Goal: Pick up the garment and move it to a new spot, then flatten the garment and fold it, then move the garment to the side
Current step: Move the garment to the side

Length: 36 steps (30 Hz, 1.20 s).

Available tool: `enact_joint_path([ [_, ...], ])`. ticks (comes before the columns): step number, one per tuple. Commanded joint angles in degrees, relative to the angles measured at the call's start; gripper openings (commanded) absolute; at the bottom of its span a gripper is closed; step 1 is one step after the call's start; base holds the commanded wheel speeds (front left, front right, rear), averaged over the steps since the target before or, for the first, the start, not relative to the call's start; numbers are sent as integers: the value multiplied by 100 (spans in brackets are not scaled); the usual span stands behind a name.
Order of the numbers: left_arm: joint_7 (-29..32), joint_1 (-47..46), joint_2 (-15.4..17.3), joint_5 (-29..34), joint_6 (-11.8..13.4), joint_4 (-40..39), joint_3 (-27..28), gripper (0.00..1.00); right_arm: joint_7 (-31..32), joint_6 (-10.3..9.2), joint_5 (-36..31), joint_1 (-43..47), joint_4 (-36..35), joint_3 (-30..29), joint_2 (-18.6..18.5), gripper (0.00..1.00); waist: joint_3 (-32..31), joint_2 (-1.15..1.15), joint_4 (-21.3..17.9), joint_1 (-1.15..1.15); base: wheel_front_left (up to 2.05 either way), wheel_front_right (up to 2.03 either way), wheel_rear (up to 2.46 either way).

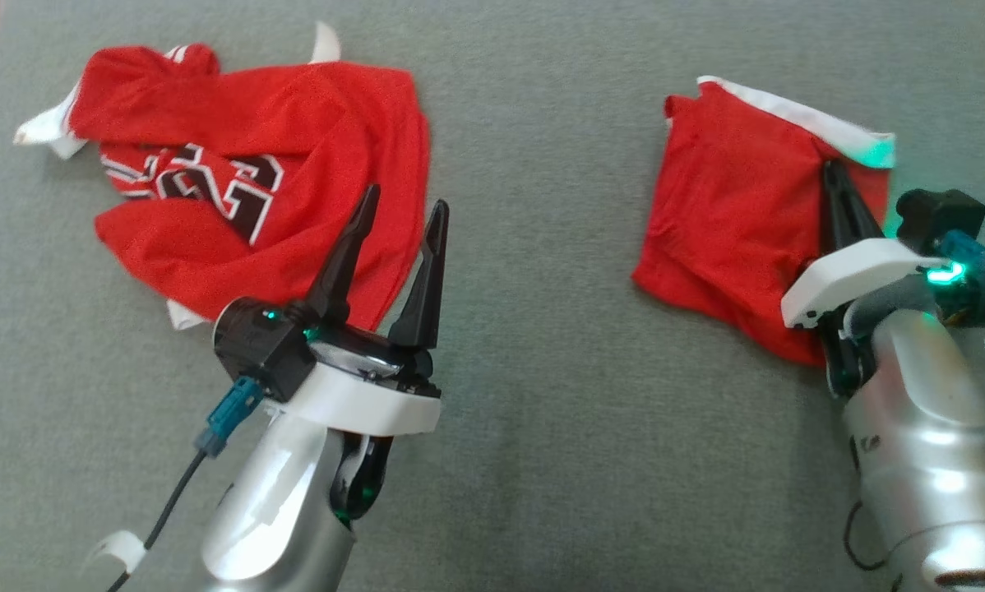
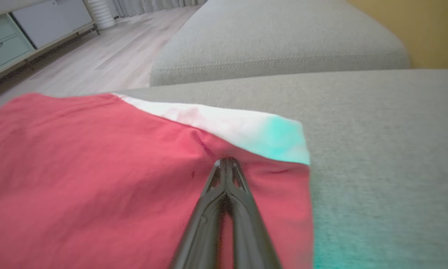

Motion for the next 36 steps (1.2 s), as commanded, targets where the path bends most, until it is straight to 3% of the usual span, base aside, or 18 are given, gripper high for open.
enact_joint_path([
  [1, -28, -158, 42, -37, 9, -163, 124, 100, -60, -5, -47, -154, -73, 145, -6, 0, 87, 0, 116, -2, 0, 0, 0],
  [9, -28, -136, 42, -72, 14, -128, 129, 100, -252, -5, 64, -559, -92, 770, 136, 0, -15, 0, 139, -2, 0, 0, 0],
  [19, -28, -128, 42, -141, 53, -111, 17, 100, -118, -5, 897, -479, 634, 2499, 169, 0, -109, 0, 185, -2, 0, 0, 0],
  [25, -28, -67, 42, -70, 60, -56, 136, 100, -57, -5, 1475, -465, 813, 3354, 170, 0, -246, 0, -9, -2, 0, 0, 0],
  [30, -28, -14, 42, 8, 51, -21, 272, 100, -242, -5, 1649, -506, 649, 3197, 47, 0, -501, 0, -360, -2, 0, 0, 0],
  [36, -28, 87, 42, 55, 48, -25, 447, 100, -254, -5, 1374, -126, -405, 2312, -243, 0, -748, 0, -675, -2, 0, 0, 0],
])
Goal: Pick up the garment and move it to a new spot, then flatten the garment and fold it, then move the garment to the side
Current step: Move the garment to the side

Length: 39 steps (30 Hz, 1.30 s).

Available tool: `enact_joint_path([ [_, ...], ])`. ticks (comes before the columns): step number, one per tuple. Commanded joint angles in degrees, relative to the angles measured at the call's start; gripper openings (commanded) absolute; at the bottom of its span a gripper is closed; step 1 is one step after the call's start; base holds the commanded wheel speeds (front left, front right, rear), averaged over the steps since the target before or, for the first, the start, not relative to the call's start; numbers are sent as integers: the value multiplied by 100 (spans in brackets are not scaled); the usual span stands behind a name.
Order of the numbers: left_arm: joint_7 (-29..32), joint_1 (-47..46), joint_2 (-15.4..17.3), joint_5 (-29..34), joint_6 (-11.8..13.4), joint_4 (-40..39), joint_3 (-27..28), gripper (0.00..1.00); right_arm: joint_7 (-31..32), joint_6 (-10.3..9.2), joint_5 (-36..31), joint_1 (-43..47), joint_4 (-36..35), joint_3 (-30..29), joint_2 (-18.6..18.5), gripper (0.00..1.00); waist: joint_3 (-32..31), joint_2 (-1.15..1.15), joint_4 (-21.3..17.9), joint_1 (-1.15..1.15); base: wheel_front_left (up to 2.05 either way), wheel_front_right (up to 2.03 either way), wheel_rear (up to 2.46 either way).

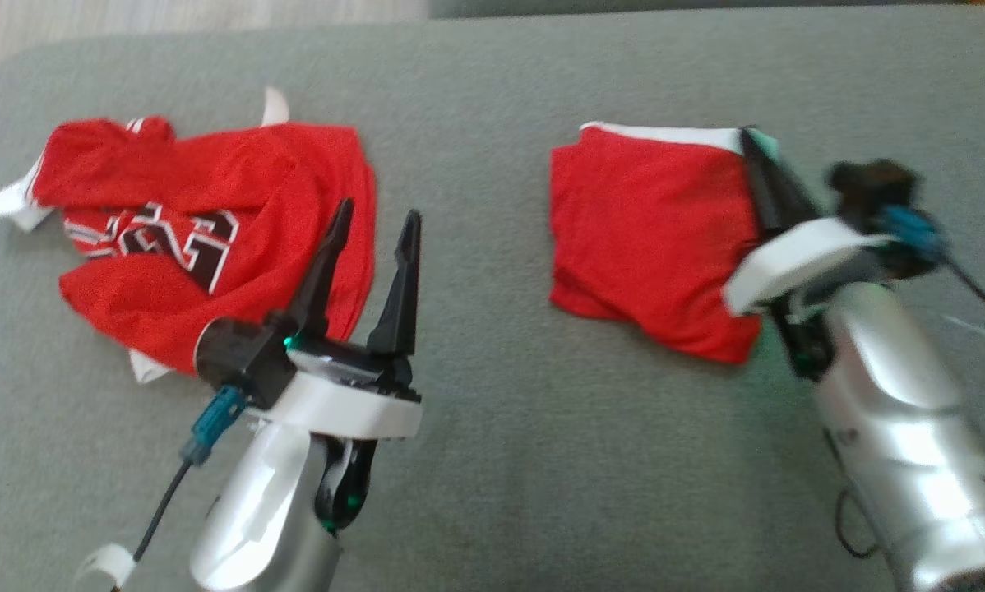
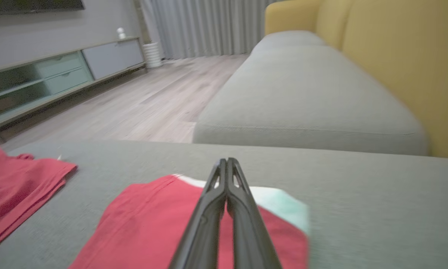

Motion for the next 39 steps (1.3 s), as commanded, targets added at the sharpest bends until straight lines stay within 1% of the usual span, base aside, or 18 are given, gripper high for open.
enact_joint_path([
  [1, -29, -9, 43, 51, 14, -170, 222, 100, -76, -4, -120, 232, -304, -88, 22, 0, -185, 0, -187, 0, 0, 0, 0],
  [4, -29, 79, 43, 73, 11, -160, 302, 100, -77, -4, -518, 730, -950, -713, 35, 0, -328, 0, -319, 0, 0, 0, 0],
  [7, -29, 190, 43, 82, 10, -156, 377, 100, -78, -4, -840, 1265, -1489, -1281, 166, 0, -463, 0, -433, 0, 0, 0, 0],
  [12, -29, 385, 43, 102, 14, -177, 487, 100, -78, -4, -1150, 2047, -2236, -1815, 391, 0, -601, 0, -579, 0, 0, 0, 0],
  [13, -29, 421, 43, 102, 14, -175, 503, 100, -78, -4, -1181, 2182, -2357, -1871, 416, 20, -619, 0, -595, 0, 0, 0, 0],
  [14, -29, 457, 43, 101, 13, -173, 519, 100, -78, -4, -1207, 2307, -2472, -1915, 433, 78, -639, 0, -612, 0, 0, 0, 0],
  [15, -29, 492, 43, 101, 12, -168, 535, 100, -78, -4, -1208, 2424, -2565, -1951, 445, 100, -656, 0, -626, 0, 0, 0, 0],
  [21, -29, 636, 43, 62, 6, -125, 623, 100, -78, -4, -901, 2797, -2812, -1872, 458, 100, -711, 0, -656, 0, 0, 0, 0],
  [29, -29, 619, 43, 64, 0, -108, 594, 100, -78, -4, -903, 2752, -2866, -1873, 459, 100, -650, 0, -575, 0, 0, 0, 0],
  [34, -29, 490, 43, 75, -2, -119, 510, 100, -65, -4, -1020, 2533, -2659, -1844, 459, 100, -448, 0, -422, 0, 0, 0, 0],
  [39, -29, 314, 43, 71, -4, -123, 410, 100, 198, -4, -902, 2090, -2224, -1735, 459, 100, -168, 0, -204, 0, 0, 0, 0],
])
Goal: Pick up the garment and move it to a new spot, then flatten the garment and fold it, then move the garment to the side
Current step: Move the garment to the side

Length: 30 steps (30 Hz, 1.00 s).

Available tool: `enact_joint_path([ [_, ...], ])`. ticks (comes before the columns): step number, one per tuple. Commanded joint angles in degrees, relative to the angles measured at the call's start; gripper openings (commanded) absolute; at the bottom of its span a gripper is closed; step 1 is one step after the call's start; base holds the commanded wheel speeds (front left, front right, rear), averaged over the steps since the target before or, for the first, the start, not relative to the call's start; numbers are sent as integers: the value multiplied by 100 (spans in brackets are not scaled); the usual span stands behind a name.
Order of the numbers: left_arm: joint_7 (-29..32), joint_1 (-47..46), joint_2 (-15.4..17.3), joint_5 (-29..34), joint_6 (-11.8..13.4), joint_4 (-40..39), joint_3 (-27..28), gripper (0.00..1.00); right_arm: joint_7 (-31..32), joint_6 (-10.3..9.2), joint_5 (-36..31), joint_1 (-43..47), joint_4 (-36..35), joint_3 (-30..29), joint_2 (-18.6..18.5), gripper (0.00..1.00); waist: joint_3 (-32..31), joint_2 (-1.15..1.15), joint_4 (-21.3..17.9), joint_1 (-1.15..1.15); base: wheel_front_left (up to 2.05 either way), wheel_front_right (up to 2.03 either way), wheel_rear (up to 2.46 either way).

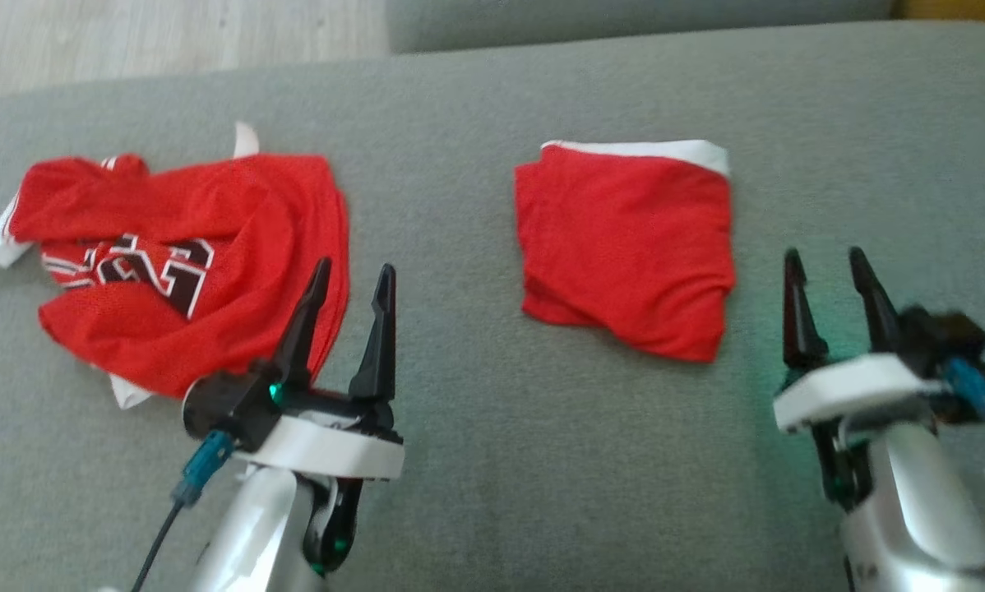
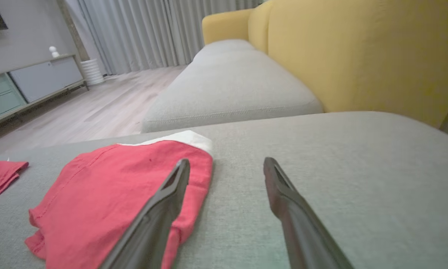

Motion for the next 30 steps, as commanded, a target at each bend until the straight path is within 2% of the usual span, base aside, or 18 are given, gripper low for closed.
enact_joint_path([
  [1, -29, -369, 38, 14, -2, -173, 69, 100, 177, -4, 136, -467, 107, 170, -17, 100, 228, 0, 211, 0, 0, 0, 0],
  [8, -29, -572, 38, -29, -5, -152, -84, 100, 640, -4, 461, -1061, 1031, 212, -17, 100, 506, 0, 507, 0, 0, 0, 0],
  [13, -29, -677, 38, -80, 4, -136, -190, 100, 920, -4, 1126, -1474, 1817, 320, -17, 100, 615, 0, 706, 0, 0, 0, 0],
  [18, -29, -708, 38, -104, 26, -138, -227, 100, 879, -4, 1104, -1793, 2419, 535, -17, 100, 669, 0, 765, 0, 0, 0, 0],
  [19, -29, -711, 38, -105, 30, -138, -231, 100, 851, -4, 1074, -1844, 2518, 572, -17, 64, 675, 0, 765, 0, 0, 0, 0],
  [20, -29, -715, 38, -105, 35, -138, -234, 100, 812, -4, 1033, -1894, 2605, 605, -17, 0, 680, 0, 763, 0, 0, 0, 0],
  [30, -29, -740, 38, -93, 52, -115, -224, 100, 218, -4, -26, -2275, 3051, 570, -43, 0, 586, 0, 545, 0, 0, 0, 0],
])
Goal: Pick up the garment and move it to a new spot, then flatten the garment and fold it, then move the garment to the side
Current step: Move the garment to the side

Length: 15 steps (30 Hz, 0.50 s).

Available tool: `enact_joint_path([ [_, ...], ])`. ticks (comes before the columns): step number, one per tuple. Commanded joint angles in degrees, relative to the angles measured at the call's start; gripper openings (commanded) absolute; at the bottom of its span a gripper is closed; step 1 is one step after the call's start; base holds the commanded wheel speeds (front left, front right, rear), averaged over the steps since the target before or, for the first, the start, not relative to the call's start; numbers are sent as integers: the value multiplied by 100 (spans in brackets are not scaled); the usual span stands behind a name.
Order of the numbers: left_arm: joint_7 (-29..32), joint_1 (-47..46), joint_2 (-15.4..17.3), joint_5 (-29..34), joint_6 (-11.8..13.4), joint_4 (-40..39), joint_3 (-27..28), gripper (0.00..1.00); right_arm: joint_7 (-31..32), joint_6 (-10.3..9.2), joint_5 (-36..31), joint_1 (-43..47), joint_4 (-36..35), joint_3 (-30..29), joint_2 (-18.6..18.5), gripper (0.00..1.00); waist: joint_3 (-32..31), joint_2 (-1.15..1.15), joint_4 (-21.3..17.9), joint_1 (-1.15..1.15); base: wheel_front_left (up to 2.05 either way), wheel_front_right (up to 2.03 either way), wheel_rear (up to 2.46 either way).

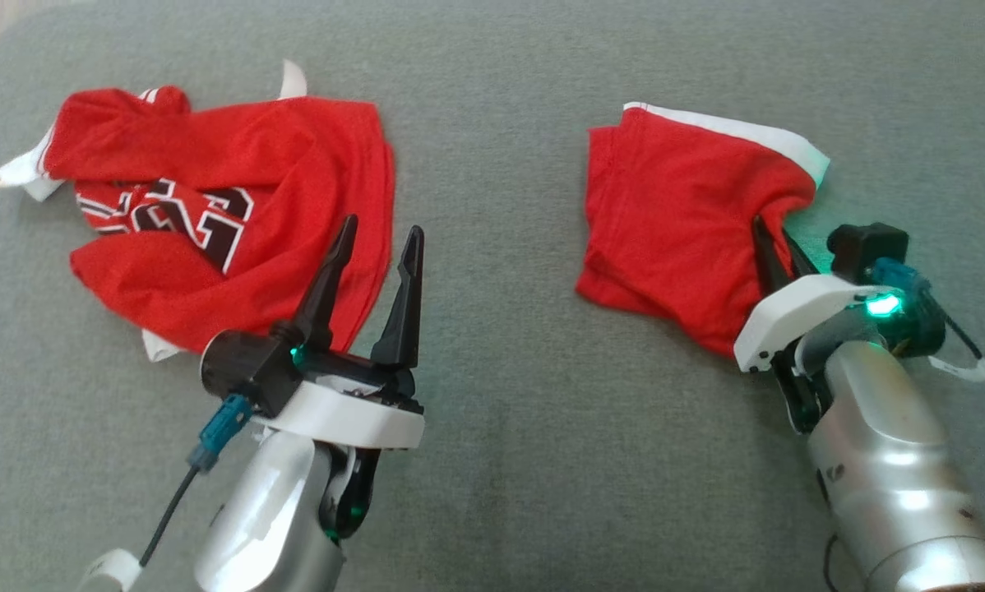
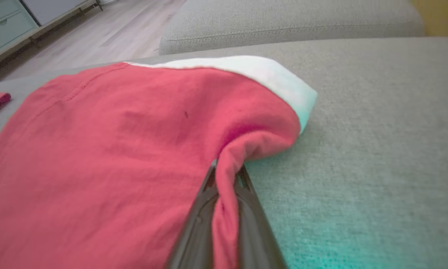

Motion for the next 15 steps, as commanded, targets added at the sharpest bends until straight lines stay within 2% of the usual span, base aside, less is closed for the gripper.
enact_joint_path([
  [1, -29, -198, 41, -25, 31, -163, 128, 100, -74, -4, -188, -124, -62, 109, 18, 0, -52, 0, -76, -1, 0, 0, 0],
  [4, -29, -190, 41, -28, 35, -175, 117, 100, -126, -4, -588, -164, -114, 288, -167, 0, -107, 0, -177, -1, 0, 0, 0],
  [9, -29, -194, 41, -18, 33, -202, 43, 100, -35, -4, -791, -212, -230, 616, -630, 0, -196, 0, -339, -1, 0, 0, 0],
  [13, -29, -235, 41, -47, 58, -249, -28, 100, 177, -4, -695, -222, -350, 1137, -1173, 0, -212, 0, -403, -1, 0, 0, 0],
  [15, -29, -272, 41, -59, 85, -301, -81, 100, 396, -4, -445, -225, -488, 1666, -1668, 0, -152, 0, -433, -1, 0, 0, 0],
])
